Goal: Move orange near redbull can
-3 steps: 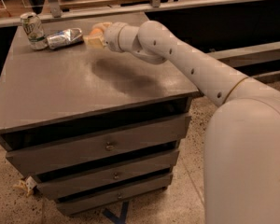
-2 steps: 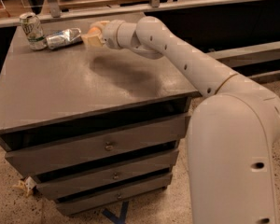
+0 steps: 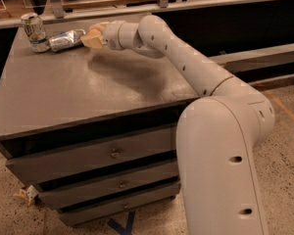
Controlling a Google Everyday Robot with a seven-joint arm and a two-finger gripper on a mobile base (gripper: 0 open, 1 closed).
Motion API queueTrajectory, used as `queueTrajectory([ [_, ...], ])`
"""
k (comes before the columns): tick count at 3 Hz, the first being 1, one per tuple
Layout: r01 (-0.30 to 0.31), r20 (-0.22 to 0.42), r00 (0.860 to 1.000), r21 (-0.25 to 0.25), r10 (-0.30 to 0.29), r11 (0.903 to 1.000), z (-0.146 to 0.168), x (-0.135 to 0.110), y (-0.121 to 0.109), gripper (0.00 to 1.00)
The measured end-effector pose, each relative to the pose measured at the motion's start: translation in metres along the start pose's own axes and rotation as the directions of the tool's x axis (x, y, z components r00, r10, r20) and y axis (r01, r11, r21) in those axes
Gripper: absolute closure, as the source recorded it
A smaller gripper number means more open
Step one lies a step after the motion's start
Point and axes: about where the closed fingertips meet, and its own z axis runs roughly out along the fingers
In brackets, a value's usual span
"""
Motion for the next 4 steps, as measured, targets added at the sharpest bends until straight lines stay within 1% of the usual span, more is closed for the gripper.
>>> queueTrajectory([
  [2, -0.005, 0.006, 1.000, -0.049, 0.005, 0.9988, 0.024, 0.005, 0.003, 1.00],
  [3, -0.022, 0.008, 1.000, -0.066, 0.023, 0.9976, 0.030, 0.011, 0.006, 1.00],
  [4, -0.043, 0.008, 0.999, -0.066, 0.044, 0.9969, 0.032, 0.015, 0.008, 0.82],
])
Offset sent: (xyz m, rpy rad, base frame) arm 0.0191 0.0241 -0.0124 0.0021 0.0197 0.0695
